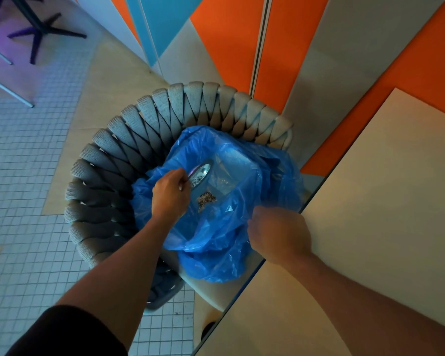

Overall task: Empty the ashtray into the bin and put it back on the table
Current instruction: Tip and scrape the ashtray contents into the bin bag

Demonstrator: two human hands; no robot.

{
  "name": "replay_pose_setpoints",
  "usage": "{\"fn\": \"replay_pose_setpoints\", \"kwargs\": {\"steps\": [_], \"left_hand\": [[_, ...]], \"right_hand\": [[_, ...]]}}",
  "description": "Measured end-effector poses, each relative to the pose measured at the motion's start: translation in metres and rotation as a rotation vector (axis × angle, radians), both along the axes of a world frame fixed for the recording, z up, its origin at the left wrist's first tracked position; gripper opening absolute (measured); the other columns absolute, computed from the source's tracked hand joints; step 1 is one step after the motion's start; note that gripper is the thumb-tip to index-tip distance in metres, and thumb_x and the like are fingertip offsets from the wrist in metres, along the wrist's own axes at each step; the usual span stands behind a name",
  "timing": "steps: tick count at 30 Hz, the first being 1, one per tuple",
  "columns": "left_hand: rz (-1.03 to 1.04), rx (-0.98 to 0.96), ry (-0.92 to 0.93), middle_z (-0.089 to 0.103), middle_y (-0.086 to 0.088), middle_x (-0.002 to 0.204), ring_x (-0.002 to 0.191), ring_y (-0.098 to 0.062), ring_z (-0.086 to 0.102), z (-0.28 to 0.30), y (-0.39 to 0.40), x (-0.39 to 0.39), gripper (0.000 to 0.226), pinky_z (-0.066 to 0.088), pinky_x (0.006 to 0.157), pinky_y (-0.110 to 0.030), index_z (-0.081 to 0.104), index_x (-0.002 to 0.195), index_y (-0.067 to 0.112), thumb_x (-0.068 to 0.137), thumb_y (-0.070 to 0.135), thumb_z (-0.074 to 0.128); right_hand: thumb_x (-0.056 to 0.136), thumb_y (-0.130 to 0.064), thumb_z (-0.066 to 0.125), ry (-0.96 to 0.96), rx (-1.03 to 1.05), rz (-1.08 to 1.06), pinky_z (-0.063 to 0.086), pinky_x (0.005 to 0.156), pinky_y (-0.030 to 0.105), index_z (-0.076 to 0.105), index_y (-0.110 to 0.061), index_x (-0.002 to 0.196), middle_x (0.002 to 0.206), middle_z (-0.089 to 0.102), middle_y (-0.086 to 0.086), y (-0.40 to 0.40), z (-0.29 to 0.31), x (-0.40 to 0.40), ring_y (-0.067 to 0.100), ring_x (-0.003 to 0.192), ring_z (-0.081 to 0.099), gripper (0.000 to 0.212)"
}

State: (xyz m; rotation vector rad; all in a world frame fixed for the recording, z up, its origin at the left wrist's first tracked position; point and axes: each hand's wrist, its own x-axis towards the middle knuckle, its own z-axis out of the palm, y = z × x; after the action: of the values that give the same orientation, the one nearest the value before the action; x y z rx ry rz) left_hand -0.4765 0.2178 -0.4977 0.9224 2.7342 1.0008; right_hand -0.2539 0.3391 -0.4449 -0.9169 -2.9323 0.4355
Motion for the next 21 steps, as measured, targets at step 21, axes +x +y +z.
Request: {"fn": "replay_pose_setpoints", "kwargs": {"steps": [21], "left_hand": [[-0.174,-0.12,0.109,0.056,-0.006,0.071,0.059,-0.027,0.052,0.0019,-0.0005,0.0086,0.015,0.048,0.054,-0.043,0.054,0.073,0.007,0.087,0.004,0.058]], "right_hand": [[0.089,-0.045,0.053,0.0,-0.019,0.0,0.048,0.055,0.025,0.061,-0.024,0.081,0.067,0.064,-0.007,-0.0003,0.0035,-0.001,0.01,0.058,0.055,0.024]]}}
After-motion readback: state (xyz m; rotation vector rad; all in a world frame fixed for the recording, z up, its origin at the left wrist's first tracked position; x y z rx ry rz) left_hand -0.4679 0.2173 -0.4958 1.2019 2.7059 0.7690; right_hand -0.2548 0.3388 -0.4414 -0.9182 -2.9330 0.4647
